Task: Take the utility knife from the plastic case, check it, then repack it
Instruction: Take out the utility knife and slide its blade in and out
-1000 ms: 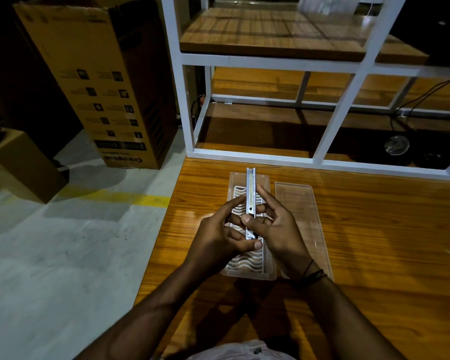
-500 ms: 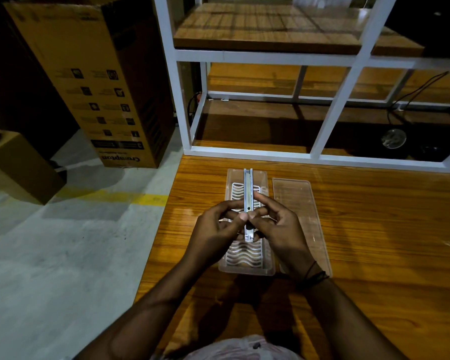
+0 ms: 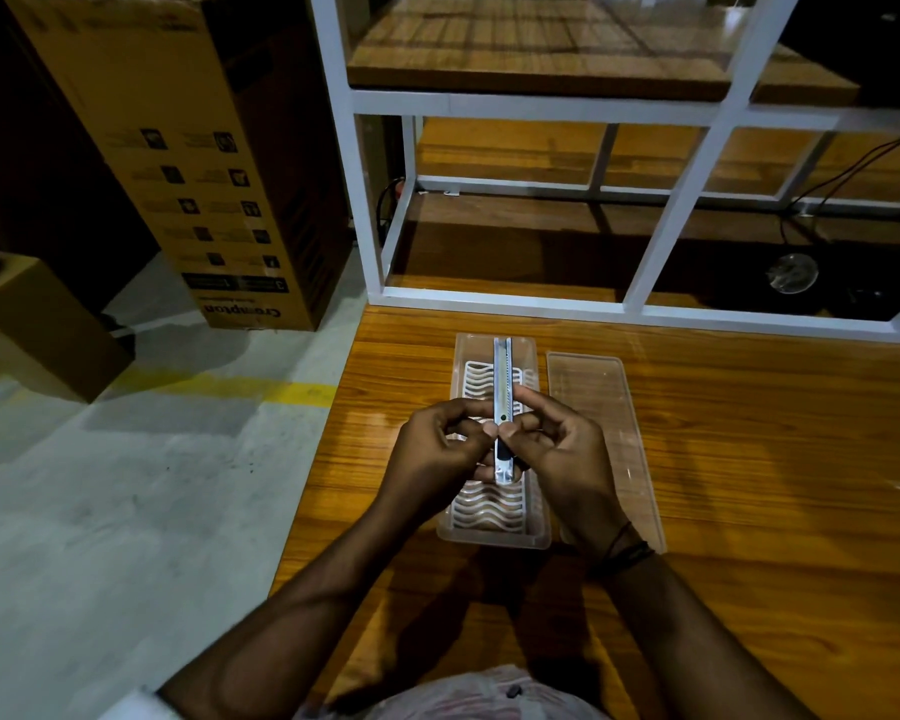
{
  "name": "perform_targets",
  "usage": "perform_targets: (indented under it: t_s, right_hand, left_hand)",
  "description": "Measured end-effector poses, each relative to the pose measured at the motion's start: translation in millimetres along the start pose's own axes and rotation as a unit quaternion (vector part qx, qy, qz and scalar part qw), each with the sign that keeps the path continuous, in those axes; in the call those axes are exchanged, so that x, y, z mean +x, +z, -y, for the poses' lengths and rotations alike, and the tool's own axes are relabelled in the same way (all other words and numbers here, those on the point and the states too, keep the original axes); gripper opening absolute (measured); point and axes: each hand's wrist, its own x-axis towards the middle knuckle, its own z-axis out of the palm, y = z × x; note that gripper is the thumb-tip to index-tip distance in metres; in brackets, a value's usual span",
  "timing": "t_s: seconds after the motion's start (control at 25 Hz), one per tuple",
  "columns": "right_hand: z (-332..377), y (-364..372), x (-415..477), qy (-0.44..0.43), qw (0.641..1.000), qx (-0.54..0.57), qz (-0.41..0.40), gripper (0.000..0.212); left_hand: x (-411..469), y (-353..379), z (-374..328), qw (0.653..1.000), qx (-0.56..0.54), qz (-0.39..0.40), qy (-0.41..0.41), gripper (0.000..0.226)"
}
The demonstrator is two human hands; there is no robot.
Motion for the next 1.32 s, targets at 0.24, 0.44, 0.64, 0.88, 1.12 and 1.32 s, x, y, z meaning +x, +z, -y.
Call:
perform_targets:
  t_s: [0.24, 0.44, 0.64, 0.88, 1.12, 1.32]
  right_hand:
    - [-16.6, 3.4, 5.6, -0.028, 0.986, -0.161, -0.034, 0.048]
    - [-14.7, 13.6, 16.0, -0.057, 0.934, -0.354, -0.017, 0.059]
    - [-16.9, 28.9, 30.7, -0.032, 0.892, -0.451, 0.014, 0.059]
    - [-23.3, 41.2, 39.4, -0.002, 0.863, -0.505, 0.015, 0.053]
    - [-26.5, 44.4, 41.6, 0.04, 0.825, -0.562, 0.036, 0.035]
    - [-22.3, 47.6, 42.4, 0.064, 0.8, -0.594, 0.051, 0.032]
  left_hand:
    - [6.3, -8.8, 12.8, 0.965, 0.242, -0.099, 0.018, 0.029]
    - [12.4, -16.0, 17.1, 0.933, 0.343, -0.111, -0.023, 0.056]
    - [18.1, -13.8, 22.7, 0.936, 0.337, -0.06, -0.081, 0.064]
    - [18.2, -14.5, 21.2, 0.938, 0.334, -0.05, -0.084, 0.061]
    - [17.4, -15.3, 25.0, 0.942, 0.318, -0.05, -0.098, 0.06]
    - [18.4, -15.3, 27.4, 0.944, 0.309, -0.05, -0.106, 0.061]
